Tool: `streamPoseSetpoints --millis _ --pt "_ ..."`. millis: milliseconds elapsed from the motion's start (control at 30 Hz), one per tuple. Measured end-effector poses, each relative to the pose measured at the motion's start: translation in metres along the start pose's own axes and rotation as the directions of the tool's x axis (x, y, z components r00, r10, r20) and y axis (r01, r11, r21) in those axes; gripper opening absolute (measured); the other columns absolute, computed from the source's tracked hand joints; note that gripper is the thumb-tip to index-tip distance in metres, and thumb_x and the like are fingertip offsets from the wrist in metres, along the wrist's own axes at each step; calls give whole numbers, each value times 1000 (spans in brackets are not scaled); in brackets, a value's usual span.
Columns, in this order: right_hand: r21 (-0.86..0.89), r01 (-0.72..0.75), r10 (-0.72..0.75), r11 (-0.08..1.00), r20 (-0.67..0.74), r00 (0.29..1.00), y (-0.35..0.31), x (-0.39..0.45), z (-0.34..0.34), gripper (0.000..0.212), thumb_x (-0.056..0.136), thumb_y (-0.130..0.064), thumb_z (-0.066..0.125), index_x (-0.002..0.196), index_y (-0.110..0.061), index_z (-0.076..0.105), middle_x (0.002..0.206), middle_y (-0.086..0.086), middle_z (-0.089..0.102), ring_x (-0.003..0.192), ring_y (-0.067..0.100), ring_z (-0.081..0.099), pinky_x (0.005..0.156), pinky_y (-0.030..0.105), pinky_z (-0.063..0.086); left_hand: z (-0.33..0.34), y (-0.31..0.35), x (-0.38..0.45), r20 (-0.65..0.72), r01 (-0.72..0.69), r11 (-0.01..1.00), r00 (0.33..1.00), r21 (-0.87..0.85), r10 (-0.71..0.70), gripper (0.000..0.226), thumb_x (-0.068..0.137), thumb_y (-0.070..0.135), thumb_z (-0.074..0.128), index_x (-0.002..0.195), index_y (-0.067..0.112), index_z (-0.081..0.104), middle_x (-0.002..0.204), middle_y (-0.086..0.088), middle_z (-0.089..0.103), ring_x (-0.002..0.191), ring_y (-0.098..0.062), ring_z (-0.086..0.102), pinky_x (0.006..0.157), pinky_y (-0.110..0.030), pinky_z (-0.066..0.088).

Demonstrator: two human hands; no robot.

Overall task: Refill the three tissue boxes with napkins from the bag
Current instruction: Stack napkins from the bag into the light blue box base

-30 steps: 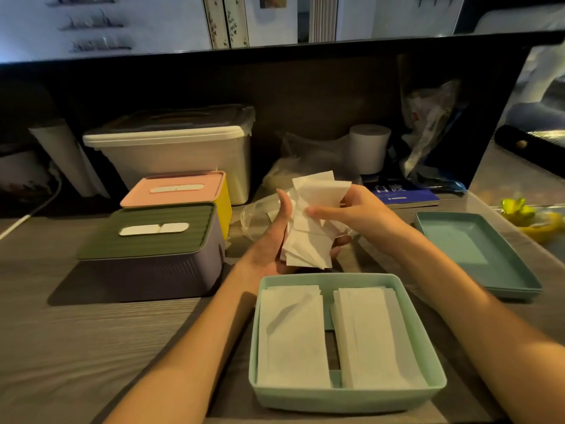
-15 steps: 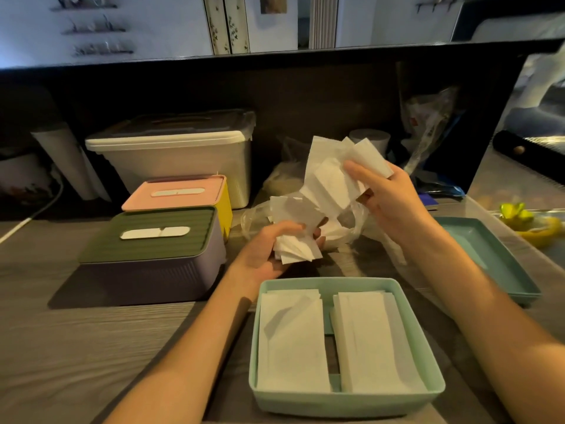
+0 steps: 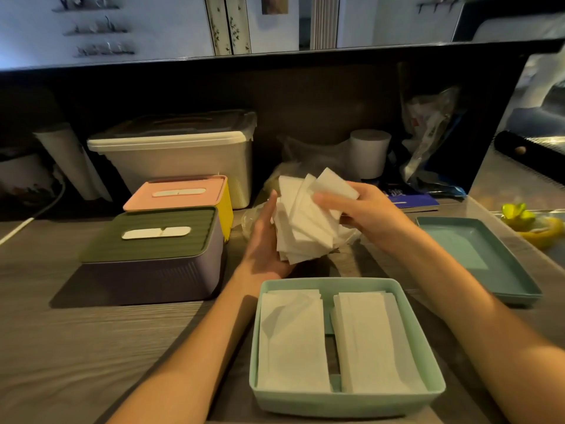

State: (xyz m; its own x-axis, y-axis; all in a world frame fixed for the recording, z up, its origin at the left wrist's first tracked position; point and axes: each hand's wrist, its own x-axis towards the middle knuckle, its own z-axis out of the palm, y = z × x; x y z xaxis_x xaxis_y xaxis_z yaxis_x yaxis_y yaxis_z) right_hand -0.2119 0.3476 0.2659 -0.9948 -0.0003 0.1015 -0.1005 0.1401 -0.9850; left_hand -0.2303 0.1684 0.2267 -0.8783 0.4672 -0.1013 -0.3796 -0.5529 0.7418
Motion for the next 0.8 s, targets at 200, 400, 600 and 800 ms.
streamPoseSetpoints --millis 200,400,600,800 --pt "-477 123 -215 870 -143 966 13 4 3 37 88 -34 78 121 -21 67 112 -8 68 103 8 65 76 17 52 4 1 -3 -10 73 981 997 178 -72 51 101 58 40 119 16 63 98 -12 77 85 -24 76 73 -34 61" --pt "-186 178 -189 966 -44 981 -2 -2 -6 26 87 -29 79 112 -26 71 105 -12 73 100 4 68 82 26 59 1 1 0 -36 101 987 995 125 -97 55 100 62 39 123 19 65 109 -13 75 97 -30 72 87 -44 54" --pt "-374 253 -308 892 -94 947 13 6 4 26 87 -33 79 111 -25 72 105 -14 72 99 5 68 78 21 59 1 -3 -6 46 173 963 981 205 -186 67 89 68 50 131 17 61 111 -14 72 97 -27 71 90 -40 55" --pt "-46 322 -325 946 -139 935 -4 2 -9 20 94 -19 72 112 -11 74 106 1 76 100 14 72 81 26 59 -3 -1 -6 -18 144 966 990 214 -143 63 89 65 54 126 14 64 112 -15 73 96 -28 73 87 -42 59"
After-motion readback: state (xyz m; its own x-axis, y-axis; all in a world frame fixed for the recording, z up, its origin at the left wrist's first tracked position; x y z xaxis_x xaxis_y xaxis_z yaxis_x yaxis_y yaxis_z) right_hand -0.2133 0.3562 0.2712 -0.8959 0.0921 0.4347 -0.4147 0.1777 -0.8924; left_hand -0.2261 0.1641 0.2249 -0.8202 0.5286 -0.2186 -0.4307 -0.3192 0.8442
